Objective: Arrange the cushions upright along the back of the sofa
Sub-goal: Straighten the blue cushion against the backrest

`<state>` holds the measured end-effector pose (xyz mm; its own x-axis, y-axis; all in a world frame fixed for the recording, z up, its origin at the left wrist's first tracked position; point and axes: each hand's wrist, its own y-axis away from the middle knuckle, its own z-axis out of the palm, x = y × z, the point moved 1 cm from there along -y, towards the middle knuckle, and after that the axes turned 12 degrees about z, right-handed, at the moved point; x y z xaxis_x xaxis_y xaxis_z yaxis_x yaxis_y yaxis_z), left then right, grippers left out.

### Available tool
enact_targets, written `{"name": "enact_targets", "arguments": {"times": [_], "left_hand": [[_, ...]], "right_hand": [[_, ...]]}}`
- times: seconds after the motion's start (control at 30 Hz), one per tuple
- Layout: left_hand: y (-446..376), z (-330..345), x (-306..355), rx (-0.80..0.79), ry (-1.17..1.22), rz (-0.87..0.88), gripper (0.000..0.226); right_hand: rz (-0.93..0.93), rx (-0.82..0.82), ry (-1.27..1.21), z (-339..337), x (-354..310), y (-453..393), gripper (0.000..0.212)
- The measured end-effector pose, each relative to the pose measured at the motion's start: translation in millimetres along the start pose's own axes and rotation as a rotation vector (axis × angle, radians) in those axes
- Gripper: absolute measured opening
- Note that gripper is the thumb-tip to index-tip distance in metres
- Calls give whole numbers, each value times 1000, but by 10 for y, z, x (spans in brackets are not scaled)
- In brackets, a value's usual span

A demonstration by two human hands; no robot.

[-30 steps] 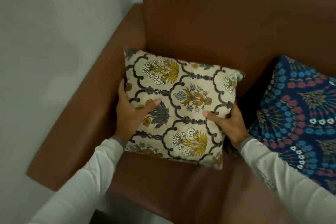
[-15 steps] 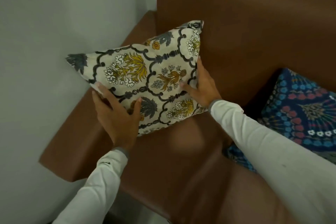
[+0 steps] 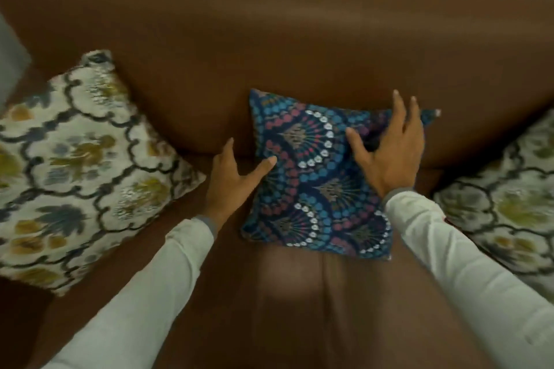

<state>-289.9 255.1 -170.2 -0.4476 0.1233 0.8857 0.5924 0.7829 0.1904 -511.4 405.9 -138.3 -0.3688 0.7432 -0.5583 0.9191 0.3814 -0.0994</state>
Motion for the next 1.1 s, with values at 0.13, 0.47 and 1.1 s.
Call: {"name": "enact_targets", "arguments": {"times": [0.13, 0.47, 1.1], "left_hand": [[-148, 490, -59, -37, 208, -138, 119], [-91, 644, -13, 90, 406, 28, 96], [-6, 1231, 1042, 364, -531, 886, 82]], "right_hand": [[504, -274, -326, -243, 755, -194, 127], [554, -480, -857, -70, 929, -177, 82], [342, -356, -394, -426, 1281, -225, 106]]}}
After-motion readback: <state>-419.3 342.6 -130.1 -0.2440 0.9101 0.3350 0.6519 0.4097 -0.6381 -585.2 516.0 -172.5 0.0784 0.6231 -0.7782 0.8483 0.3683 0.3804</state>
